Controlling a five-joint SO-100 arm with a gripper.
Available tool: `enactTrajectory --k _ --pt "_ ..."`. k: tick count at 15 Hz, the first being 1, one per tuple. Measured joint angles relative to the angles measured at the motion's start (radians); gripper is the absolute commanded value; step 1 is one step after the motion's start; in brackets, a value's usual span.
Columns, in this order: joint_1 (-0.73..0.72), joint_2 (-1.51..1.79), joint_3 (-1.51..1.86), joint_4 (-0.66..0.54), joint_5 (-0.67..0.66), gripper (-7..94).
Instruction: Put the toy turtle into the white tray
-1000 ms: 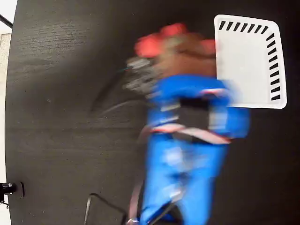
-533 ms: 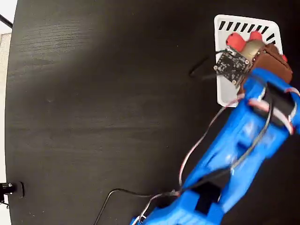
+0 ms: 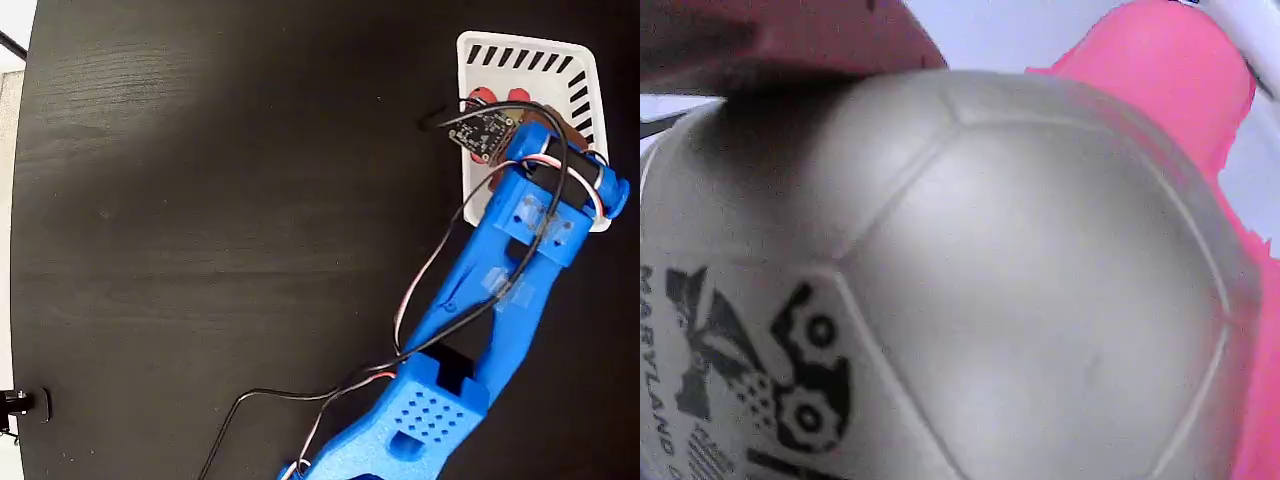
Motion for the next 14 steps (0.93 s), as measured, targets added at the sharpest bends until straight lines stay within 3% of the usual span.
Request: enactTrajectory --k 9,13,14 --pt "0.051 -0.057 -0.075 -0.063 -0.008 0" --pt "0.055 -0.078 -0.081 -0.058 -0.008 47" --pt "0.054 -0.087 -0.081 -0.058 -0.014 48"
